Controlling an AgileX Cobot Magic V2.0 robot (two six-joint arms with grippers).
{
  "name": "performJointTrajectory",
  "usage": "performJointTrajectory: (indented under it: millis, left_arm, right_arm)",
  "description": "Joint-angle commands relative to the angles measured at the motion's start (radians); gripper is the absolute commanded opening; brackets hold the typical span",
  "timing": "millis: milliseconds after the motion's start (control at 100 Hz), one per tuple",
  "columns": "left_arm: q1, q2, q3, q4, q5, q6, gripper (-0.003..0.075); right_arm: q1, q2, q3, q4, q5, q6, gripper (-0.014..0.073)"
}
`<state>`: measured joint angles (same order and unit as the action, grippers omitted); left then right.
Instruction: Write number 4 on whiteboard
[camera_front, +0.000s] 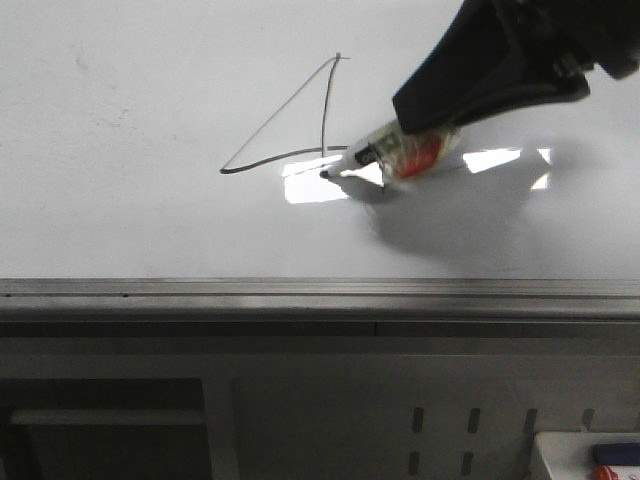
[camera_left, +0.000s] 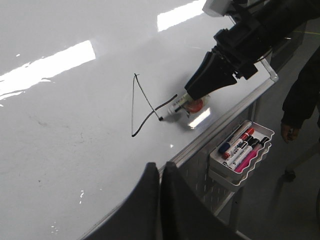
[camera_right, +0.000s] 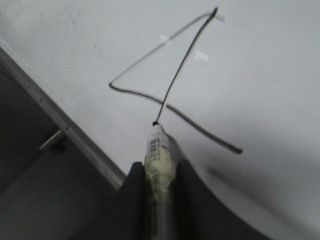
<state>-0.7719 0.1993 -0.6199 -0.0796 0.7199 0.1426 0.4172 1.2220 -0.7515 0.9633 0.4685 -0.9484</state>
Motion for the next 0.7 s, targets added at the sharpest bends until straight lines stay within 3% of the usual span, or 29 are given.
performJointTrajectory:
  millis: [0, 360, 560, 690]
  left_arm:
    - [-0.004, 0.011, -0.022, -0.014, -0.078, -0.008, -0.002]
    - [-0.004, 0.011, -0.022, -0.008, -0.078, -0.008, -0.002]
    - [-0.004, 0.011, -0.022, -0.019, -0.078, -0.008, -0.002]
    - [-0.004, 0.011, -0.022, -0.019, -0.096, -0.008, -0.002]
  right_arm:
    - [-0.009, -0.004, 0.025, -0.027, -0.074, -0.002, -0.0043]
    - [-0.009, -0.006, 0.042, -0.027, -0.074, -0.002, -0.0043]
    - [0.007, -0.112, -0.139, 0.013, 0.198, -0.002, -0.0043]
    - [0.061, -0.189, -0.313, 0.009, 0.268, -0.002, -0.0043]
